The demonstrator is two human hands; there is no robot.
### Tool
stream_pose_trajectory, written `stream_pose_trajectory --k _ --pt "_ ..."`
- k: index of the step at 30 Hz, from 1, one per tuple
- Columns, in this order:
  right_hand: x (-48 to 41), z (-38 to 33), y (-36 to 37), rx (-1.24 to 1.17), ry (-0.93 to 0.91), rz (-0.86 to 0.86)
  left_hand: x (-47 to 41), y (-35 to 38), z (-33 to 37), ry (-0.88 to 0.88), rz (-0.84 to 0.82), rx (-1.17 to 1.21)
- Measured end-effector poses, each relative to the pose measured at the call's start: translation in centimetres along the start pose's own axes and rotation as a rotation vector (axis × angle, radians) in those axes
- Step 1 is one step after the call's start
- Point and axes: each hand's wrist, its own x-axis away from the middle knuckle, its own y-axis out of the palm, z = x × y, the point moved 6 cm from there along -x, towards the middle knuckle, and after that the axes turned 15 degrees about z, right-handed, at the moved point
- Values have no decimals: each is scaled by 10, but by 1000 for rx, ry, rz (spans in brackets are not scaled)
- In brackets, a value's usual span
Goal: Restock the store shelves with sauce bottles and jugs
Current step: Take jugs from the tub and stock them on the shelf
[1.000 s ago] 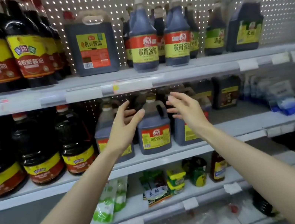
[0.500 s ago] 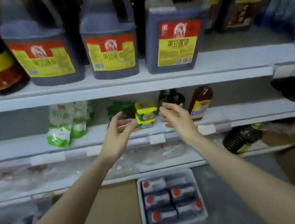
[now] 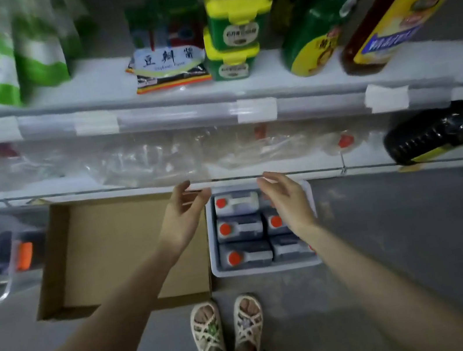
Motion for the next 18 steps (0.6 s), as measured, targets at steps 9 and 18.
stream_pose_trajectory --k 9,18 --pt "-62 185 50 34 119 65 -74 71 -158 -141 -98 -92" --pt "-141 268 86 153 49 83 -144 138 -241 -124 -124 -118"
